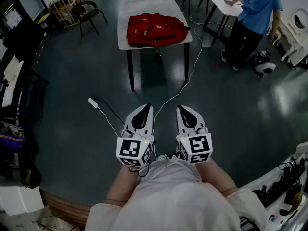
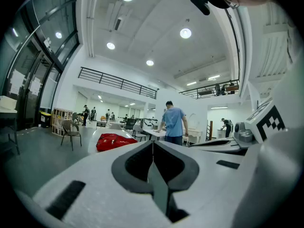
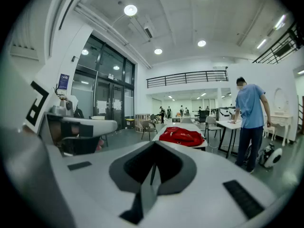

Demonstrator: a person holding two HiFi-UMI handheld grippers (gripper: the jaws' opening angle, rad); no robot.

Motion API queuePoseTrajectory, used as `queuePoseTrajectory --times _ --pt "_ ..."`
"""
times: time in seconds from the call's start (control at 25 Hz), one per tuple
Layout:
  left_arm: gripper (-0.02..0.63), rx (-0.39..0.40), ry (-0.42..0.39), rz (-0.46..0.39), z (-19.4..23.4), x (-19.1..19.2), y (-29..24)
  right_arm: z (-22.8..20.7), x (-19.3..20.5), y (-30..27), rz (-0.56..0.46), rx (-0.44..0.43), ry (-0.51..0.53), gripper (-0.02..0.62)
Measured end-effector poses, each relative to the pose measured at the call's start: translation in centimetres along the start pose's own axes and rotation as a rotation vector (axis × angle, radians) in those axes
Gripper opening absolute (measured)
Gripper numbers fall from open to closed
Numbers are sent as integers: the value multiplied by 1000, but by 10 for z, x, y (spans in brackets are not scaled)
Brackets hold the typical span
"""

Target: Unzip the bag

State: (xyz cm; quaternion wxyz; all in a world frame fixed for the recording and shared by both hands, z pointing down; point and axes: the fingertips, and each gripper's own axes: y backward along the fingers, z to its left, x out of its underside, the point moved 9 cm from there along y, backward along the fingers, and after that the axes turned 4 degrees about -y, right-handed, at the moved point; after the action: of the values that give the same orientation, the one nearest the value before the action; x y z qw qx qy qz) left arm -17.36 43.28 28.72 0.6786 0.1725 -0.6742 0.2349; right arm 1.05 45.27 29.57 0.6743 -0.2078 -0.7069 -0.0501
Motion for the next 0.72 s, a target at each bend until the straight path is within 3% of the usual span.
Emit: queuePoseTrajectory --times 0.48,0.72 --pt "21 1 -15 -4 -2 0 16 15 7 6 17 -28 -5 28" --pt "21 -4 0 2 5 5 21 21 13 1 16 -37 -66 28"
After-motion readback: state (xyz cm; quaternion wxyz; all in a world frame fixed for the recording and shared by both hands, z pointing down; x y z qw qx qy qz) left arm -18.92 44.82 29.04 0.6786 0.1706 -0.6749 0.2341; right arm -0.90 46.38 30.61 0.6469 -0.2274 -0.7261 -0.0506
